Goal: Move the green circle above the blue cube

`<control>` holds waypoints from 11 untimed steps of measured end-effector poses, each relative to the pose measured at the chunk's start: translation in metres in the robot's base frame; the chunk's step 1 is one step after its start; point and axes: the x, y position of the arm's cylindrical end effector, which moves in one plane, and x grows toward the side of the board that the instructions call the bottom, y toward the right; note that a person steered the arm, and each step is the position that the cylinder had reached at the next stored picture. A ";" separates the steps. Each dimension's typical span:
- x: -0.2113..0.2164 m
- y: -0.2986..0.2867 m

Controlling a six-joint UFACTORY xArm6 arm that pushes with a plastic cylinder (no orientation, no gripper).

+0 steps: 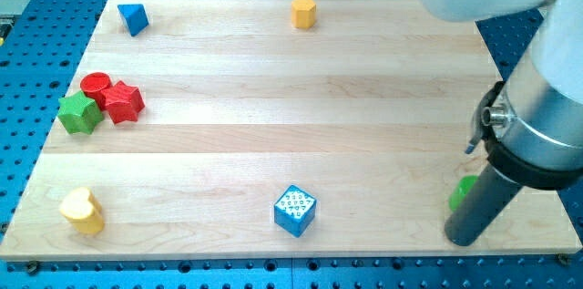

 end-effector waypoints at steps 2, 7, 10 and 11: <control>-0.010 0.081; -0.097 -0.229; -0.043 -0.092; -0.047 -0.161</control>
